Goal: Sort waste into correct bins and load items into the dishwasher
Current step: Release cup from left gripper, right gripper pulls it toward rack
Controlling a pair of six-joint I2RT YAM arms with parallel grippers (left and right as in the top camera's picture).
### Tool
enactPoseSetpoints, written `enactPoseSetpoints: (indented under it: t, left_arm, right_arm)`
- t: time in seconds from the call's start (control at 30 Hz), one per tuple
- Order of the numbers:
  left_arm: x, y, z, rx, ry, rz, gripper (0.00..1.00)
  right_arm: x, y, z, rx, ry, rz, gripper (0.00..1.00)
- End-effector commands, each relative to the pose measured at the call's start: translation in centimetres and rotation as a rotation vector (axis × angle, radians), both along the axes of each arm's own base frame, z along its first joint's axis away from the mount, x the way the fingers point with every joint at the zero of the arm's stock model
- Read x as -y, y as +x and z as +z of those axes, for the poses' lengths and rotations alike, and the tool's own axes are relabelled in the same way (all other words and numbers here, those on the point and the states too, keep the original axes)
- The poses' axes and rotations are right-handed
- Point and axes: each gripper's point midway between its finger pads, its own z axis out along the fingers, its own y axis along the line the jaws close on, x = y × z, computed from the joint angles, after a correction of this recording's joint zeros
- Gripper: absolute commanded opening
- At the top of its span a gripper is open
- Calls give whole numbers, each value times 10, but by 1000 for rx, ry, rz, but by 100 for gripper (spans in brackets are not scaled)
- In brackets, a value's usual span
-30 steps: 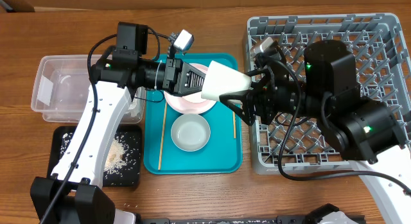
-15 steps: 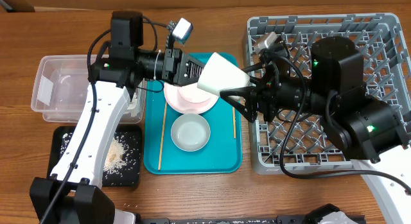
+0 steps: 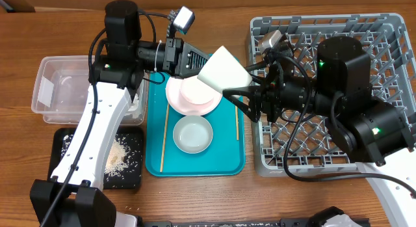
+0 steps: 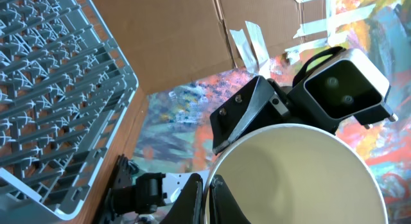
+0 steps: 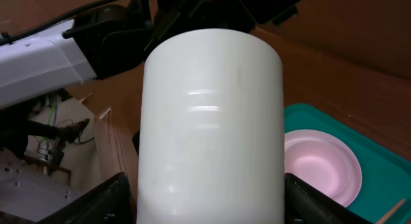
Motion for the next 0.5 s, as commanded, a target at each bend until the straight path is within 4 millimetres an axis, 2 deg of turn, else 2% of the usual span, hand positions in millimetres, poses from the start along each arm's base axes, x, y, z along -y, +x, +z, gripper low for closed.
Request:
enactPoseSetpoints:
  t: [0.0,0.23,0.47]
  left_arm:
    - [0,-3,9,-32,-1,-17,4]
    - [0,-3,11,-27,-2,-18,4]
    - [0,-5,12,-25,-2,-20,4]
  right_arm:
    - [-8,-28,22,25,61,113,78]
    - [-9,-25,17,10,54,112,80]
    - [-11,-22,23,39,67,113,78]
